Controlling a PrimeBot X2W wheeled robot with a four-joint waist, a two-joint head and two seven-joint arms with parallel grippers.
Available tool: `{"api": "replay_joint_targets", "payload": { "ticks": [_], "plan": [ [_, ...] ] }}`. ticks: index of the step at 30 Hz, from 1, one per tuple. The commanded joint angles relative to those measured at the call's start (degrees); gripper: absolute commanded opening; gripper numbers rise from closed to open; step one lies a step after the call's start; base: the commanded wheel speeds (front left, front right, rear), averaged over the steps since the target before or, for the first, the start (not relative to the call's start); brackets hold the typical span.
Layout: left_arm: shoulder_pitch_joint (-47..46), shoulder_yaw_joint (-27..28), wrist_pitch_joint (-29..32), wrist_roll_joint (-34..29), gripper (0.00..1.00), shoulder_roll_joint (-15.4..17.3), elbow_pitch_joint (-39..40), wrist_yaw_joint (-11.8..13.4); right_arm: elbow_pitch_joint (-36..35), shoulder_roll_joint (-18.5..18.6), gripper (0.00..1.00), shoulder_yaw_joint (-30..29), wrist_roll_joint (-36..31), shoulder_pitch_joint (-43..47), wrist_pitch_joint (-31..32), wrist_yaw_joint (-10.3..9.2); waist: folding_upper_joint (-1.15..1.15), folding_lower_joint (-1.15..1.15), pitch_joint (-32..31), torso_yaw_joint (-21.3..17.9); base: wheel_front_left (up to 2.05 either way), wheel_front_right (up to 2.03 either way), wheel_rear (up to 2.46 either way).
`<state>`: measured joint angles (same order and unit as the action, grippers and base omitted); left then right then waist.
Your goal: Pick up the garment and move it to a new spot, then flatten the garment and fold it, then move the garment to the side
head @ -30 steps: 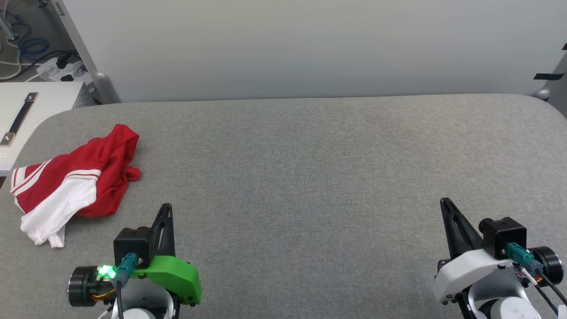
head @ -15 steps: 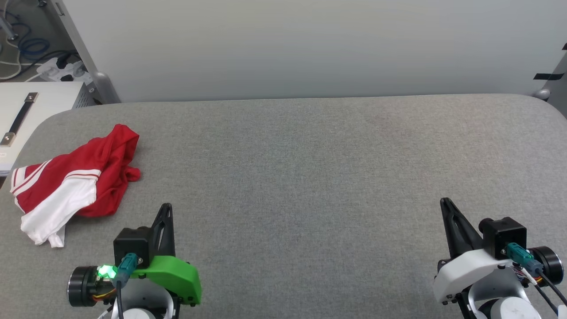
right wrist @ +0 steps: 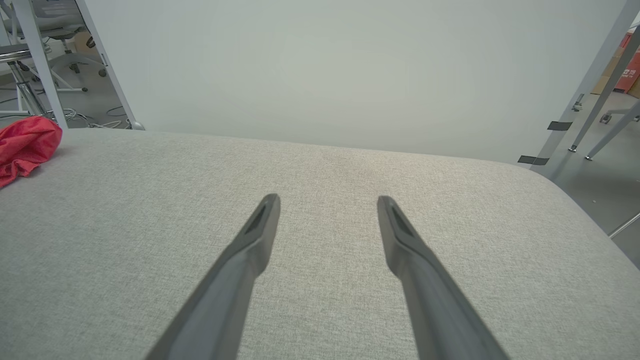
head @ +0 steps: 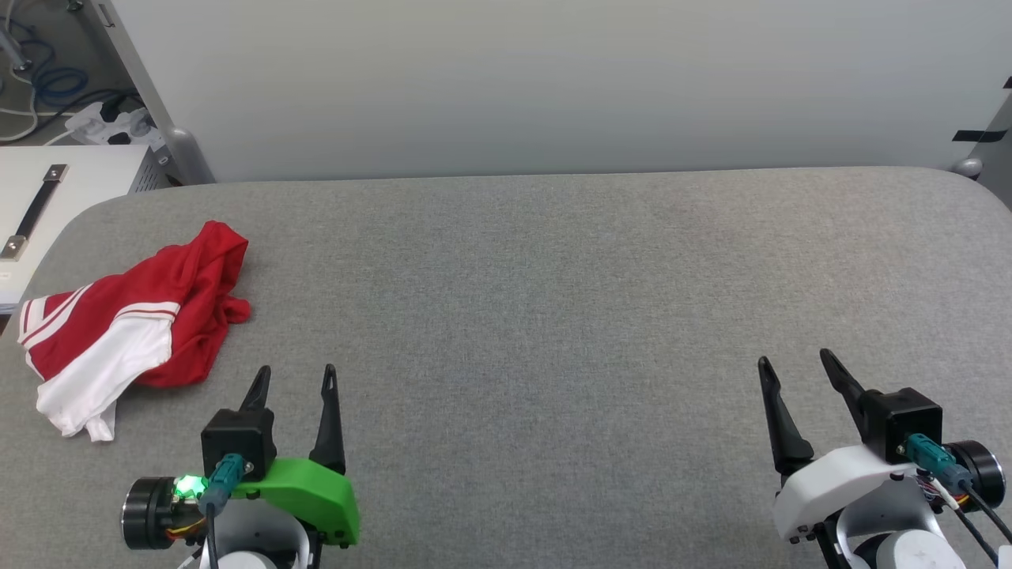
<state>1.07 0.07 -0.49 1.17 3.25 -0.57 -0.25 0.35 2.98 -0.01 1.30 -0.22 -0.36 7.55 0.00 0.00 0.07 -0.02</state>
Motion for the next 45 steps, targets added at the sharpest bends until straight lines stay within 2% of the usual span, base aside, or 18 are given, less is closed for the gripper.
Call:
{"api": "replay_joint_targets", "payload": {
  "ticks": [1,45],
  "plan": [
    [0.0,-0.1,-0.5,0.7,1.0,0.0,-0.2,-0.1,0.2,0.0,1.0,-0.1,0.5,0.0,-0.8,0.0,0.0,0.0,0.0,0.0,0.0,0.0,0.0],
    [0.4,-0.5,-5.8,6.2,1.0,-0.2,-1.1,-1.9,-1.4,-0.1,1.0,-1.1,3.1,-0.2,-6.1,-0.03,0.0,0.0,0.3,-0.1,0.0,0.0,0.0]
  ]
}}
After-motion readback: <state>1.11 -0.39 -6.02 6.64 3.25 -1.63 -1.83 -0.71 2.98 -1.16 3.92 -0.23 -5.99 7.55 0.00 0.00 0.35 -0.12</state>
